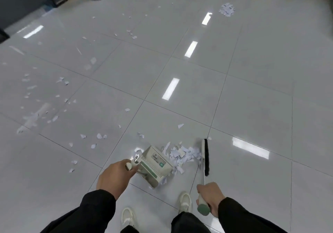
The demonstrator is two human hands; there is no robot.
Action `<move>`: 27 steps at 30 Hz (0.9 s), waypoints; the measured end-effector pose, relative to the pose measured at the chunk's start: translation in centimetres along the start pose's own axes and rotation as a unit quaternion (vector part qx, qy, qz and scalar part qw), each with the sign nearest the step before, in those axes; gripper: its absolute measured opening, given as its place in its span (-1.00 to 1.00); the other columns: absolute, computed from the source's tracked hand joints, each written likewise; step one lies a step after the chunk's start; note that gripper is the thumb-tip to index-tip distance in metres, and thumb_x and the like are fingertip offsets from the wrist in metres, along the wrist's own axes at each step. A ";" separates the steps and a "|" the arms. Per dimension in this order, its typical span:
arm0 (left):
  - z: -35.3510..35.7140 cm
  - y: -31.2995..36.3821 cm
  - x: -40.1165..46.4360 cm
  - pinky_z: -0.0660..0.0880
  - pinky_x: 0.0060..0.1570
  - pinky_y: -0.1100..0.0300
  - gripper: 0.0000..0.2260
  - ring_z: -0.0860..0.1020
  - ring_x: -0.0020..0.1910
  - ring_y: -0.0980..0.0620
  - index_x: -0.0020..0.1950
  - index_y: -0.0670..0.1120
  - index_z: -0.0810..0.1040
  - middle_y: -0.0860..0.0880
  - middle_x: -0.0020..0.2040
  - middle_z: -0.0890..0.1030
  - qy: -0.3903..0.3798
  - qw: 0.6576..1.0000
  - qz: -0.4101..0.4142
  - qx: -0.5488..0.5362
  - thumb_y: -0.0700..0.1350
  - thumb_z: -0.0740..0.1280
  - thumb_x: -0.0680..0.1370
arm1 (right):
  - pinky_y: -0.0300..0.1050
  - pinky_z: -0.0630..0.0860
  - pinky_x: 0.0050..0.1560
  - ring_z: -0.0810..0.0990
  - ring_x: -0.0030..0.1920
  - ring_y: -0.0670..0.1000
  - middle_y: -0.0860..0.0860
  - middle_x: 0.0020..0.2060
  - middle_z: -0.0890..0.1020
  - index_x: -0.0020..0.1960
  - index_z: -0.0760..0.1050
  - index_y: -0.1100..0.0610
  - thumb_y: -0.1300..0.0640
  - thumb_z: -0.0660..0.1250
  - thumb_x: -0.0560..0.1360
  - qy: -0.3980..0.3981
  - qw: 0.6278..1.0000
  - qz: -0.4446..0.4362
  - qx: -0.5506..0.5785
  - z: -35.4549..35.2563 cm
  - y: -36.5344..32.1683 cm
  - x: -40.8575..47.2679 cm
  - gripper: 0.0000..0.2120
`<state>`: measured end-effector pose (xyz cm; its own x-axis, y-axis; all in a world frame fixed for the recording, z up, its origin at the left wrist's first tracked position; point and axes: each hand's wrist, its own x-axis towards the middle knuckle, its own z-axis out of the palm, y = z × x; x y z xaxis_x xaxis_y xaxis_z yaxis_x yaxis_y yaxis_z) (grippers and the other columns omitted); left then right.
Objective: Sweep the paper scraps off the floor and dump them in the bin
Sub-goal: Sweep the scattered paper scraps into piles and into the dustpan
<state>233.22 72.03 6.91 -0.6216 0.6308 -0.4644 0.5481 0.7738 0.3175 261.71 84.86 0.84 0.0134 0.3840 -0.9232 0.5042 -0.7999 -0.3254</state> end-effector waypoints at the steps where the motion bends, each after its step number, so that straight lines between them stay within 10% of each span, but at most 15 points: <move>1: 0.6 1.0 -0.1 0.46 -0.26 0.19 -0.75 0.56 -0.24 0.14 0.00 0.18 0.58 0.11 -0.26 0.62 0.005 1.000 -0.020 -0.003 0.31 0.25 0.59 | -0.10 0.35 -0.40 0.41 -0.33 0.13 0.13 -0.29 0.34 -0.14 0.29 0.20 0.36 0.24 0.47 -0.014 1.000 -0.002 -0.020 0.0 -0.8 0.4 -0.86; 9: 2.0 2.3 -0.8 0.52 -0.24 0.16 -0.72 0.57 -0.25 0.11 -0.05 0.17 0.58 0.10 -0.27 0.62 0.033 0.995 -0.091 -0.038 0.31 0.23 0.60 | -0.15 0.44 -0.45 0.44 -0.42 0.10 0.22 -0.17 0.46 -0.09 0.47 0.31 0.35 0.23 0.52 -0.097 0.994 -0.030 -0.051 -3.0 -5.8 0.6 -0.95; 27: 3.1 4.0 -0.2 0.53 -0.26 0.11 -0.77 0.58 -0.27 0.04 -0.04 0.14 0.60 0.07 -0.29 0.61 0.063 0.990 -0.100 -0.072 0.24 0.28 0.62 | -0.13 0.45 -0.47 0.50 -0.54 0.14 0.24 -0.22 0.51 -0.11 0.43 0.32 0.36 0.28 0.49 0.058 0.974 -0.091 -0.199 -13.7 -10.5 5.9 -0.98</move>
<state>237.31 74.85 5.68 -0.7796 0.4599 -0.4250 0.3279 0.8780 0.3486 268.31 101.79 1.54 -0.0222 0.5713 -0.8204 0.8014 -0.4804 -0.3563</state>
